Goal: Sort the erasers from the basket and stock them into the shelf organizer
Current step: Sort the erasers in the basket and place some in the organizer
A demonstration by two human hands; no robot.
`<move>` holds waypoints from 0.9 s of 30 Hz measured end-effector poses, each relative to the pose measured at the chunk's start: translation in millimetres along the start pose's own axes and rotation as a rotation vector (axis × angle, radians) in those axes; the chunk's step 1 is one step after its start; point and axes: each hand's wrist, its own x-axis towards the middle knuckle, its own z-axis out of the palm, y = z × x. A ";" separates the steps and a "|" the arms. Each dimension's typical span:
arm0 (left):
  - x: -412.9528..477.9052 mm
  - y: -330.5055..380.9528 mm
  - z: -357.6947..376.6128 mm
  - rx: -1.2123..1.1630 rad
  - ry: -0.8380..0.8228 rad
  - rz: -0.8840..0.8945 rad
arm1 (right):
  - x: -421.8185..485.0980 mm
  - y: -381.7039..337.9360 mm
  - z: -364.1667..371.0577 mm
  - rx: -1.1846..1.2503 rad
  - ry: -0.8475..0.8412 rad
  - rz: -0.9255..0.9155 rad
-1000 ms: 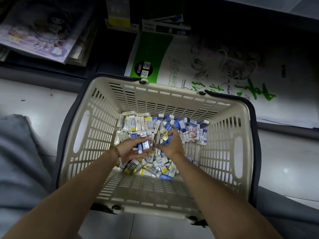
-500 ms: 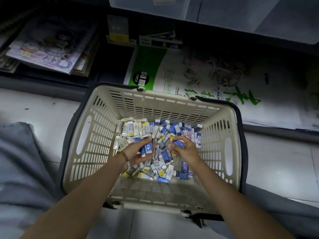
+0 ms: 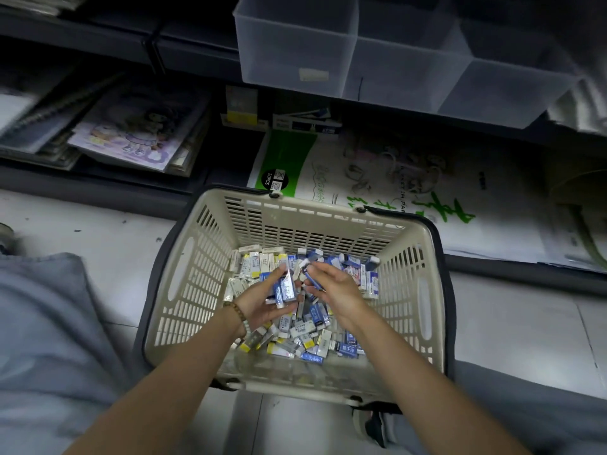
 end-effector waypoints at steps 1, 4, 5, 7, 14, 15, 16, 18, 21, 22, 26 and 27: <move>1.2 0.0 -0.8 0.005 -0.002 0.007 | 0.0 0.8 4.1 0.005 -0.006 0.004; 5.1 0.1 -2.5 0.019 -0.014 0.031 | 3.4 10.1 13.3 -0.133 -0.007 0.029; 7.0 0.1 -3.5 0.010 -0.014 0.033 | 5.8 13.2 14.5 -0.190 -0.001 0.040; 10.6 1.5 -6.1 -0.009 0.020 0.022 | 11.5 18.1 11.6 -0.188 -0.019 0.082; 32.9 14.0 -40.4 0.027 0.173 -0.018 | 56.9 41.3 -46.2 -0.532 0.120 0.153; 35.7 15.4 -44.6 0.036 0.185 -0.011 | 64.0 47.2 -48.8 -0.604 0.087 0.165; 37.9 16.4 -48.2 0.036 0.196 -0.010 | 70.7 53.1 -48.5 -0.657 0.036 0.176; 41.3 17.8 -53.1 0.019 0.201 -0.029 | 83.0 61.7 -42.9 -0.770 -0.030 0.169; 41.6 16.8 -56.5 -0.008 0.174 -0.064 | 95.0 71.8 -34.3 -0.919 -0.018 0.098; 41.8 16.9 -56.8 -0.015 0.168 -0.072 | 97.5 74.7 -32.4 -0.946 -0.012 0.089; 40.0 20.2 -50.6 -0.054 0.168 -0.082 | 96.4 82.7 -29.2 -0.992 0.017 0.048; 38.8 21.7 -48.2 -0.074 0.158 -0.068 | 94.4 81.9 -29.8 -0.962 0.012 0.032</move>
